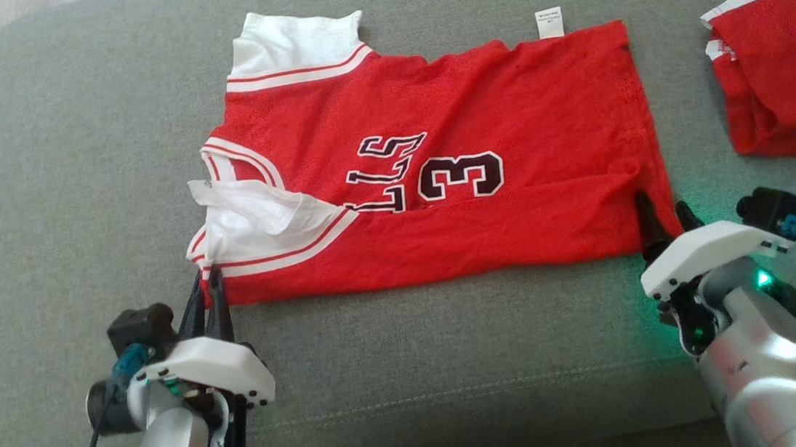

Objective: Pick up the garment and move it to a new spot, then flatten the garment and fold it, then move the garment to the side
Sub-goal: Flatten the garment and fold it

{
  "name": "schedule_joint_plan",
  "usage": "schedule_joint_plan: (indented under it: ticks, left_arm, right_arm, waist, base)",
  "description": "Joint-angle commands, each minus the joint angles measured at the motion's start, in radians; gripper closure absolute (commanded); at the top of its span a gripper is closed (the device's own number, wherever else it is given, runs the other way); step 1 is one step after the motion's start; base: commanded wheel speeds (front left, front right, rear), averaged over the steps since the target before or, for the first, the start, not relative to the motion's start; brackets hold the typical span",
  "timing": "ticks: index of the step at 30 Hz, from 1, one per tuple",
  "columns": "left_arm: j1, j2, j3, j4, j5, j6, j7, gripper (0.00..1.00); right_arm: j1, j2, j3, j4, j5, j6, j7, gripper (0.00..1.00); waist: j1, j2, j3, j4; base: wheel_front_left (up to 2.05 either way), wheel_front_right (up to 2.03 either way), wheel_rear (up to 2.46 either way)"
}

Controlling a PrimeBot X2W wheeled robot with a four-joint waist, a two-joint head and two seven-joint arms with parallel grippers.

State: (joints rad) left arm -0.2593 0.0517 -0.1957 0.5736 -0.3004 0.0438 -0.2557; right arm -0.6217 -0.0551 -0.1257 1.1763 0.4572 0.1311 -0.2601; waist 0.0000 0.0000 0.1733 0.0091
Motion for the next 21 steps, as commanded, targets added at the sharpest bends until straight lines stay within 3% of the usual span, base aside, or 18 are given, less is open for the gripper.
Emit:
schedule_joint_plan:
  ticks: [1,3,4,5,6,13,21]
  left_arm:
    - [-0.043,0.008,0.025,-0.028,0.009,-0.001,-0.006,1.00]
    - [-0.043,0.007,0.024,-0.025,0.008,0.000,-0.006,1.00]
    - [-0.043,0.007,0.024,-0.023,0.008,0.000,-0.006,1.00]
    - [-0.042,0.007,0.025,-0.021,0.007,0.000,-0.006,1.00]
    - [-0.041,0.006,0.026,-0.019,0.007,0.001,-0.006,1.00]
    - [-0.023,0.009,0.039,-0.005,0.006,0.004,-0.006,1.00]
    - [0.010,0.013,0.040,0.006,0.017,0.004,-0.006,1.00]
  right_arm:
    - [-0.021,0.005,0.021,0.002,-0.004,0.000,-0.001,0.00]
    - [-0.029,0.005,0.037,0.014,0.009,0.000,-0.001,0.00]
    - [-0.032,0.005,0.052,0.019,0.021,0.000,-0.001,0.29]
    - [-0.034,0.005,0.071,0.024,0.035,0.000,-0.001,0.88]
    - [-0.034,0.005,0.090,0.026,0.046,0.000,-0.001,1.00]
    - [-0.016,0.005,0.146,0.005,0.041,0.000,-0.002,1.00]
    - [0.019,0.005,0.075,-0.015,-0.090,0.000,-0.002,1.00]
  waist:
    - [0.0000,0.0000,0.000,0.002]
    - [0.0000,0.0000,-0.002,0.003]
    - [0.0000,0.0000,-0.005,0.003]
    - [0.0000,0.0000,-0.008,0.002]
    - [0.0000,0.0000,-0.011,0.000]
    - [0.0000,0.0000,-0.046,-0.019]
    - [0.0000,0.0000,-0.097,-0.041]
  base:
    - [0.00,0.00,0.00]
    - [0.00,0.00,0.00]
    - [0.00,0.00,0.00]
    - [0.00,0.00,0.00]
    - [0.00,0.00,0.00]
    - [0.00,0.00,0.00]
    - [0.00,0.00,0.00]
